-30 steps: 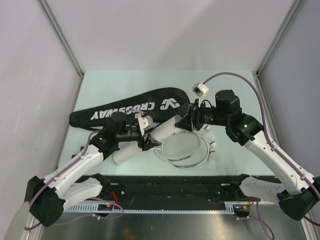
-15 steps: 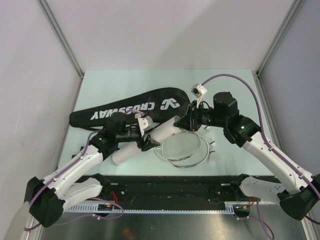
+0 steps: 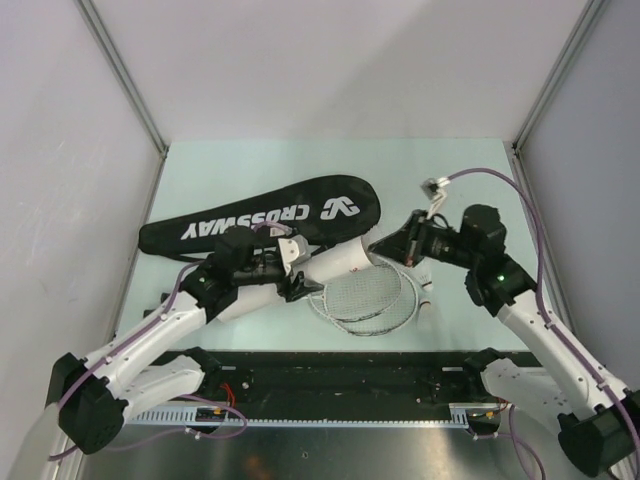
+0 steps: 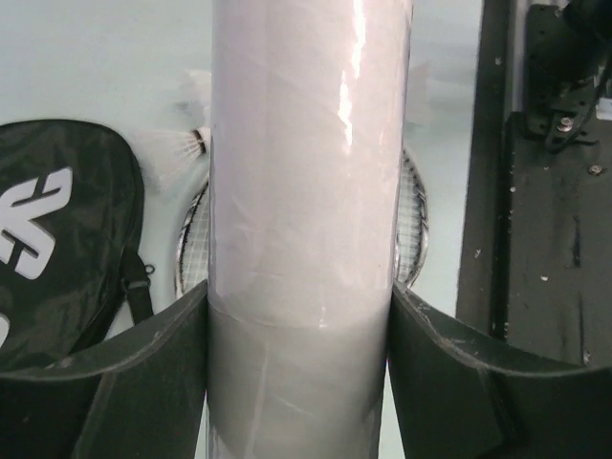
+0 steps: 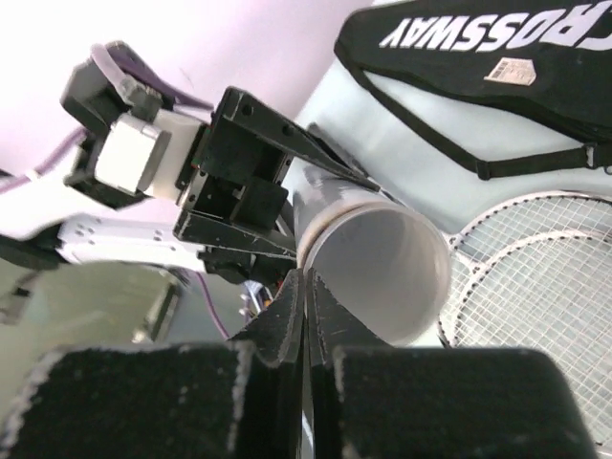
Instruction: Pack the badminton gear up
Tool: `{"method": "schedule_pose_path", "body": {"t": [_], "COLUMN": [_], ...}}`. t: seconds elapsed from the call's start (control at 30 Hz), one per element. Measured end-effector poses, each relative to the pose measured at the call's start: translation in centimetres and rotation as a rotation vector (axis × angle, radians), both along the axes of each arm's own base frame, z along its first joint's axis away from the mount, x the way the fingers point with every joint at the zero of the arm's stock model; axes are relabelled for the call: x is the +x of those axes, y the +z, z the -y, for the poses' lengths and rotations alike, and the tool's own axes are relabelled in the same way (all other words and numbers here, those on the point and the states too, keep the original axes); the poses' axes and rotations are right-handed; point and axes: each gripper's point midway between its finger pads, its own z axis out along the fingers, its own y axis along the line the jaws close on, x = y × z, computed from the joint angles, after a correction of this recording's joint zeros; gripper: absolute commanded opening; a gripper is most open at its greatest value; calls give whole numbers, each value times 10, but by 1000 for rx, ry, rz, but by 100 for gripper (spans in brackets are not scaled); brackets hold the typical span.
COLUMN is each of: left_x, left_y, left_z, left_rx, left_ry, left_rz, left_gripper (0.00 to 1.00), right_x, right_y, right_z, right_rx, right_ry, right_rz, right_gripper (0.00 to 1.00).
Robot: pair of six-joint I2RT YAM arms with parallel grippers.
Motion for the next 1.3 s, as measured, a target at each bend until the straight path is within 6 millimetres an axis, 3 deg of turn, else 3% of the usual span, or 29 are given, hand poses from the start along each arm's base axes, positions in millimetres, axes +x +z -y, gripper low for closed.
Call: {"method": "schedule_pose_path", "body": {"t": [0.13,0.4,0.47,0.57,0.63,0.73,0.8,0.83,0.97,1.07,1.1,1.13,1.2,1.3], "left_x": [6,8,7,6,4,3,2,2,2,2,1,1,1,0], "left_y": [-4,-12,-12,-11,-9,-4,0,3,15,20,22,22,23,23], "left_z": [-2,-3,-3,-2,-2,-2,-3,-3,-2,-1,0,0,0,0], "left_rx": [17,38,36,32,27,16,7,1,-20,-31,-34,-36,-39,-40], "left_ry": [20,26,23,14,9,9,11,12,14,11,10,9,7,5], "left_rz": [7,-8,-9,-11,-9,-1,9,14,27,28,28,27,23,20], "left_gripper": [0,0,0,0,0,1,0,0,1,1,1,1,1,1], "right_x": [16,10,20,55,92,131,154,162,171,172,172,172,175,179], "right_y": [2,30,26,9,-22,-76,-123,-148,-219,-247,-256,-262,-270,-267], "right_z": [30,43,54,79,106,146,177,194,245,268,273,274,274,256], "right_rx": [125,208,180,70,-60,-236,-366,-430,-591,-667,-695,-711,-756,-832], "right_ry": [-75,-43,-106,-314,-523,-760,-899,-953,-1062,-1081,-1071,-1061,-1025,-968], "right_rz": [-52,8,19,12,-43,-151,-246,-300,-450,-496,-510,-523,-528,-460], "right_gripper": [0,0,0,0,0,0,0,0,8,35,54,62,75,77]}}
